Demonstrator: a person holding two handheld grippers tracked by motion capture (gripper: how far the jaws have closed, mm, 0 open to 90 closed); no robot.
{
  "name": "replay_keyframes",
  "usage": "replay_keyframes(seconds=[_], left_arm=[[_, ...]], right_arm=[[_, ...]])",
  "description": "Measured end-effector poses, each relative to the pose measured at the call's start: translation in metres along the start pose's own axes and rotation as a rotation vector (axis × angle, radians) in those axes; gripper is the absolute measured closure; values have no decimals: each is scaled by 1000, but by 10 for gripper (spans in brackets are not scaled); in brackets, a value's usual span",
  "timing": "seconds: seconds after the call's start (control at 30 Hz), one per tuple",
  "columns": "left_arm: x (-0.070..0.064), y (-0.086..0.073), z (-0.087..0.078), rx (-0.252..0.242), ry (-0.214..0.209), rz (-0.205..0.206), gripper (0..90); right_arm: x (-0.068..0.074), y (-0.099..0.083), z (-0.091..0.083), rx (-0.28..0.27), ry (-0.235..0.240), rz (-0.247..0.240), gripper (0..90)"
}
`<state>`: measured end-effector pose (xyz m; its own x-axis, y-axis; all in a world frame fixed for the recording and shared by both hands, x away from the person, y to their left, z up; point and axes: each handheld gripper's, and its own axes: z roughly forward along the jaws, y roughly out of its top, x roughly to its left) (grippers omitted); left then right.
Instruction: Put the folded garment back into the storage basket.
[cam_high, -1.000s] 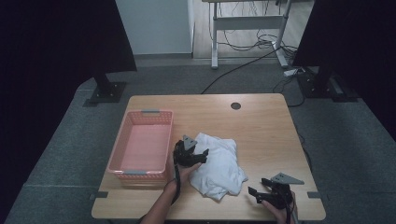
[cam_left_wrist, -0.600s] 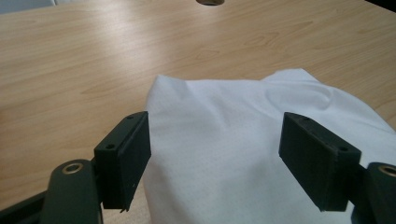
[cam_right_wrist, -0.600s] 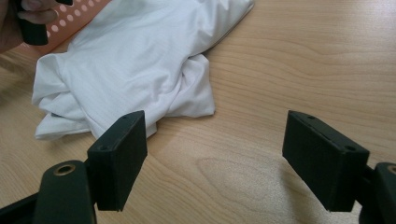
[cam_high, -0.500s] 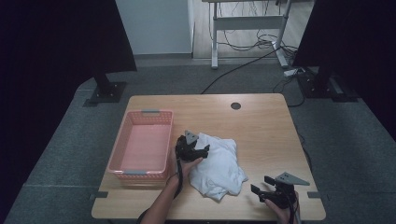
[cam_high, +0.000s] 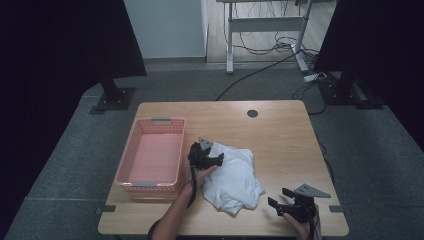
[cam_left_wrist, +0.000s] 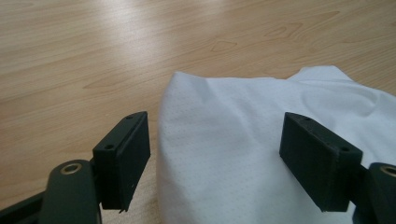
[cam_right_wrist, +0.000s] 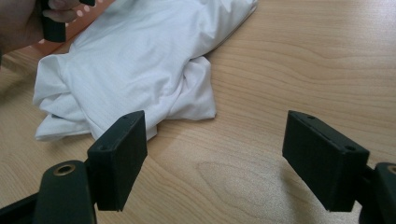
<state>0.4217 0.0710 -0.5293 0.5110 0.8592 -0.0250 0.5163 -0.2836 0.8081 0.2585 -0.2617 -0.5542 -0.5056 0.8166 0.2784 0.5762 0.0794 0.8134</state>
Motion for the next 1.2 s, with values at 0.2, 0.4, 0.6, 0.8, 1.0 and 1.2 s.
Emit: replay_keyframes(seconds=[0.2,0.4,0.6,0.8,1.0,1.2], left_arm=[[2,5,4,6,-6,4,229],[7,5,8,11,-1,-10,227],[12,1,13,34,-12,-18,223],[15,-1,20,57,-29,-36,221],[16,-2,24,79,-36,-31,213],[16,-7,28,92,-41,-37,210]], right_arm=[[-1,0,2,5,1,0,220],[-1,-1,2,7,0,0,221],[0,-1,3,11,1,-2,221],[0,-1,4,14,-1,-2,221],[0,-1,5,18,-2,-8,222],[0,-1,5,18,-3,-7,222]])
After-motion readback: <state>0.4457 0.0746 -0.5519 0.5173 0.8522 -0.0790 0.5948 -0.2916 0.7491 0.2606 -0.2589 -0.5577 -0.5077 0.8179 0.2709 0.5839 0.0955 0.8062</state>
